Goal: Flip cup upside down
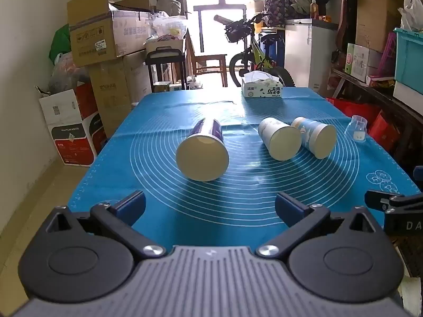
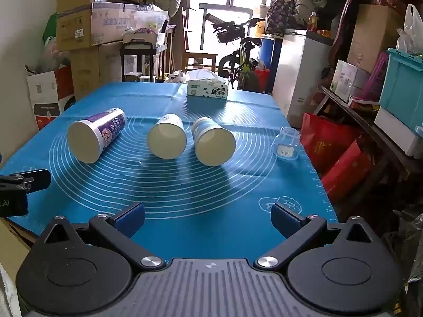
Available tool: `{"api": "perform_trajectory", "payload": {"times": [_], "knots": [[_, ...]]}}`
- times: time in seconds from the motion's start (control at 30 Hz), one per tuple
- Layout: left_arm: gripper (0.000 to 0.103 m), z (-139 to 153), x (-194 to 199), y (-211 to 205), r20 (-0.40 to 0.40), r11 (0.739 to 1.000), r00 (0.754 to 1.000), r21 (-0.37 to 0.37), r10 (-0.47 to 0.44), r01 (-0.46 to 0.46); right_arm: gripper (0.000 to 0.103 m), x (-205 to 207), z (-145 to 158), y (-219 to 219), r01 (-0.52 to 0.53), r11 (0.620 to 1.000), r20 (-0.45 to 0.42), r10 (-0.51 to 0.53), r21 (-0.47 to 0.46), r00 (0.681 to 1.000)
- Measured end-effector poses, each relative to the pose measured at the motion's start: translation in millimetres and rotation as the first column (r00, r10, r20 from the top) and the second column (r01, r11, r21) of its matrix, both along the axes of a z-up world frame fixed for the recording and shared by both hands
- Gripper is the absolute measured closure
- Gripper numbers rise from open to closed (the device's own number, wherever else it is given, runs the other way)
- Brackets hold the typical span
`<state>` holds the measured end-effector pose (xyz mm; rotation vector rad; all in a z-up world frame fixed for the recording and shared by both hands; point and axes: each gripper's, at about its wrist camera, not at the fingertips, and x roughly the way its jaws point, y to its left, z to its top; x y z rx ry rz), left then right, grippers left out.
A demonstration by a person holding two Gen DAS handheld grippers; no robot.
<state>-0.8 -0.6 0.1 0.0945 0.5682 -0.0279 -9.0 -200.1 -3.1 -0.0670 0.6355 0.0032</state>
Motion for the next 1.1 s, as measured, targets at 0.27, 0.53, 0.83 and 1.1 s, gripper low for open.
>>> {"api": "perform_trajectory", "payload": {"times": [0.27, 0.53, 0.83, 1.1], "knots": [[0.001, 1.5, 0.5, 1.3, -0.006, 1.000, 1.000, -0.009, 0.002, -0.002, 0.000, -1.7, 1.0, -1.4, -0.008, 1.000, -0.002, 0.008, -0.014, 1.000], [0.001, -3.0, 2.7, 0.6, 0.000, 1.000, 1.000, -0.001, -0.007, 0.007, 0.000, -2.2, 0.5, 0.3, -0.004, 1.000, 0.002, 0.004, -0.022, 1.000], [0.001, 1.3, -1.7, -1.1, 0.007, 1.000, 1.000, 0.001, -0.005, 0.005, 0.000, -3.1, 0.4, 1.4, -0.005, 1.000, 0.000, 0.005, -0.026, 1.000], [0.001, 3.1, -2.5, -0.5, 0.014, 1.000, 1.000, 0.014, -0.002, 0.002, 0.000, -2.8, 0.4, 1.0, -0.004, 1.000, -0.002, 0.004, -0.027, 1.000]]}}
